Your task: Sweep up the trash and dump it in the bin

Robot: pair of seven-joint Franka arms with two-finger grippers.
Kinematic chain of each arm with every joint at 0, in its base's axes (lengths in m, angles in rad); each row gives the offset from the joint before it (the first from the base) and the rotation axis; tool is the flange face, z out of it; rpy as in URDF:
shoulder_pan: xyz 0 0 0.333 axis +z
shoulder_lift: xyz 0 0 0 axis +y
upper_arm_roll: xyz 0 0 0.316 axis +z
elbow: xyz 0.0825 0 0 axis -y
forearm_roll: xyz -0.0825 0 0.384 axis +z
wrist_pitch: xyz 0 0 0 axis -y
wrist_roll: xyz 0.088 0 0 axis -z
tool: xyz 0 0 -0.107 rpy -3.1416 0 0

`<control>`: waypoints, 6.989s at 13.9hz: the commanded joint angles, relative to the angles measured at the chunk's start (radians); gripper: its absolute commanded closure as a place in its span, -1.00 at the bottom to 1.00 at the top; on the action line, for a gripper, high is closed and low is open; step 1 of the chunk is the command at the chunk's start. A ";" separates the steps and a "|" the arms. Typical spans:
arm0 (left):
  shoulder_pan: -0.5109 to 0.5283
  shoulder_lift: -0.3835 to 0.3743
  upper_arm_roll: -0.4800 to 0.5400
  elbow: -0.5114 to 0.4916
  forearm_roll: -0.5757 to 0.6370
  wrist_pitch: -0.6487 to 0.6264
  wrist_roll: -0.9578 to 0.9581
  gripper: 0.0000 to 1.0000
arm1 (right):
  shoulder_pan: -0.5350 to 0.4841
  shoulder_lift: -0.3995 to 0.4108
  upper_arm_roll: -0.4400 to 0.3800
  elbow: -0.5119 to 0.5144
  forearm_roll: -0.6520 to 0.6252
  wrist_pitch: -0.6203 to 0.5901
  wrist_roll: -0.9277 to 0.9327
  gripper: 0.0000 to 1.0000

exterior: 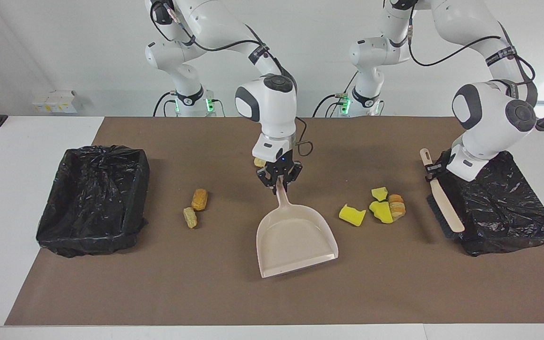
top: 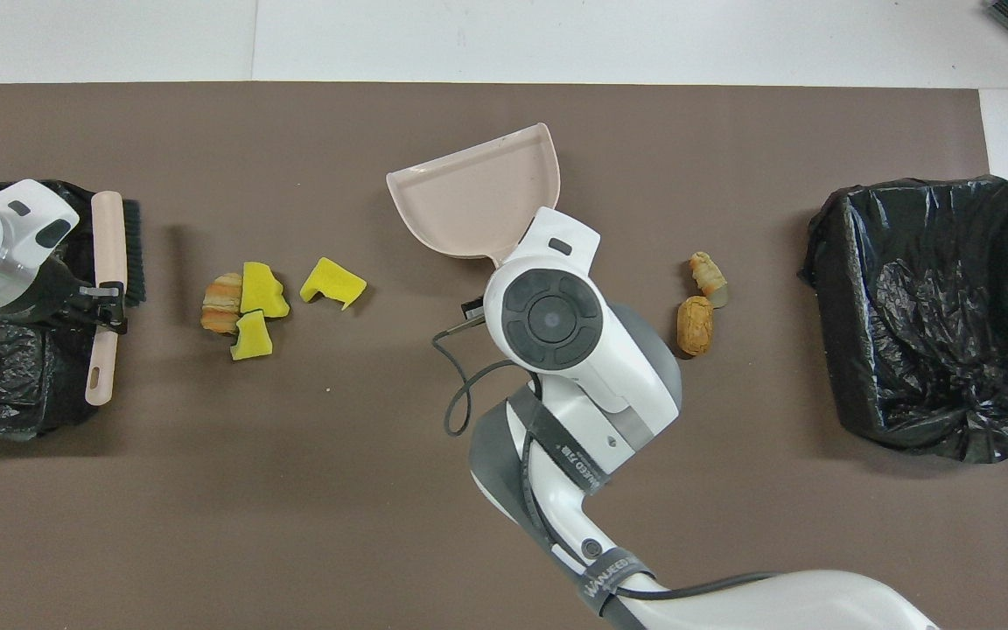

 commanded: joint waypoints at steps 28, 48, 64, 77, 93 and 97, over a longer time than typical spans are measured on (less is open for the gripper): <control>-0.197 -0.100 -0.007 -0.203 -0.111 0.160 -0.232 1.00 | -0.081 0.036 0.025 -0.078 0.062 0.022 -1.258 1.00; -0.490 -0.136 -0.012 -0.168 -0.257 0.131 -0.298 1.00 | -0.033 0.076 0.025 -0.066 0.050 0.076 -1.152 1.00; -0.529 -0.143 -0.010 -0.274 -0.255 0.185 -0.132 1.00 | -0.071 0.062 0.027 -0.067 0.148 0.099 -1.168 1.00; -0.450 -0.256 -0.007 -0.044 -0.136 -0.191 -0.313 1.00 | -0.145 -0.016 0.027 -0.024 0.149 -0.037 -1.229 1.00; -0.859 -0.264 -0.024 -0.470 -0.146 0.347 -0.697 1.00 | -0.536 -0.143 0.012 0.045 0.211 -0.297 -1.753 1.00; -0.867 -0.258 -0.024 -0.510 -0.146 0.368 -0.735 1.00 | -0.672 -0.191 0.012 0.045 0.162 -0.343 -1.853 1.00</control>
